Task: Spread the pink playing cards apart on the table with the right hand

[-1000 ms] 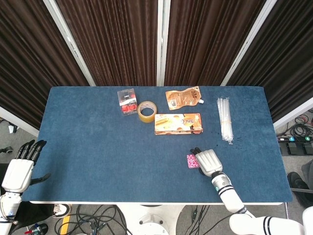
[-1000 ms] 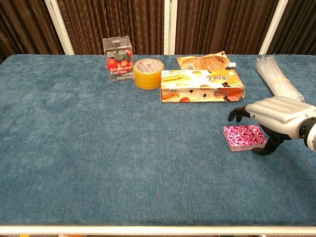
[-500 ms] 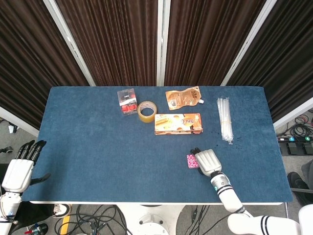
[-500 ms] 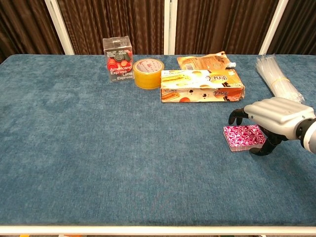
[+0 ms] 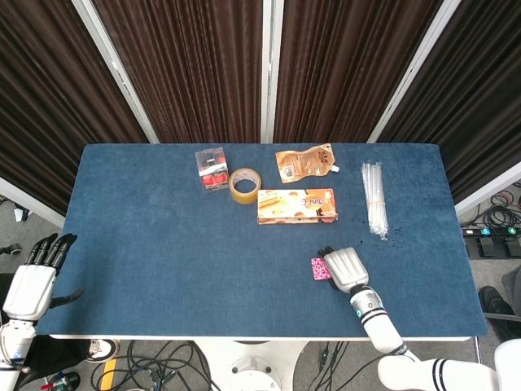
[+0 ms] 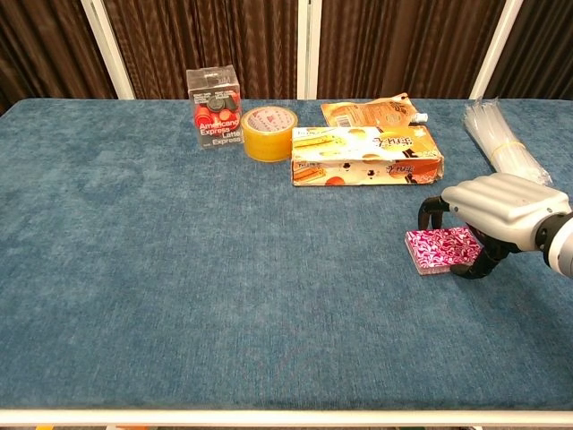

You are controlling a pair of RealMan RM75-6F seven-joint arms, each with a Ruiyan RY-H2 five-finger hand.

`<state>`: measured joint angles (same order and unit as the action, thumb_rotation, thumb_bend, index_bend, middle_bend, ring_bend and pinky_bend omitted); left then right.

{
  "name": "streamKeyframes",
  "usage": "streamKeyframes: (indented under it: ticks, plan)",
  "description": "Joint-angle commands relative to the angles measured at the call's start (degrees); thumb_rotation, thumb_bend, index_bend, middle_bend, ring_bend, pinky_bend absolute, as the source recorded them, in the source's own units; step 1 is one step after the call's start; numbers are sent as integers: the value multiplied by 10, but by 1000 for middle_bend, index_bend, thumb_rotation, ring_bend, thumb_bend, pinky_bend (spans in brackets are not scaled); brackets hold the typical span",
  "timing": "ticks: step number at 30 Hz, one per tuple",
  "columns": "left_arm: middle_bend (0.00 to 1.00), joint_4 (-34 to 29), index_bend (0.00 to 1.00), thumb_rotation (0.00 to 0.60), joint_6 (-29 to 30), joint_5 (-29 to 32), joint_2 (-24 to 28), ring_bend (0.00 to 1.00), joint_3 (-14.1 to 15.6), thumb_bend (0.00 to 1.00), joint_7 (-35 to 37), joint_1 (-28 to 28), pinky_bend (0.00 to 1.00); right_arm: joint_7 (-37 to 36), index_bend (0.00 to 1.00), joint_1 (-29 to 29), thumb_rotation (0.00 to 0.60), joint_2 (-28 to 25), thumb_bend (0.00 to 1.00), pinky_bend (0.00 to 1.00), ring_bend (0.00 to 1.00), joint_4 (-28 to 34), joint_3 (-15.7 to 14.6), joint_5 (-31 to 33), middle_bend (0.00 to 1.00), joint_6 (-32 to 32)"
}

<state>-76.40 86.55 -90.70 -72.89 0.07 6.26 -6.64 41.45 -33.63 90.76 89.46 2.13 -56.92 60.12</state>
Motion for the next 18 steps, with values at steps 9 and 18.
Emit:
streamKeyframes:
  ticks: [9, 18]
  plan:
    - [71, 4, 55, 600, 0, 1, -2, 0, 0, 0, 4, 1, 105, -3, 393, 0, 600, 7, 233, 762, 665, -7, -1, -4, 368, 7]
    - [71, 4, 55, 600, -1, 2, -2, 0, -1, 0, 5, 0, 105, -17, 422, 2, 600, 3, 277, 762, 670, -3, 3, -19, 407, 16]
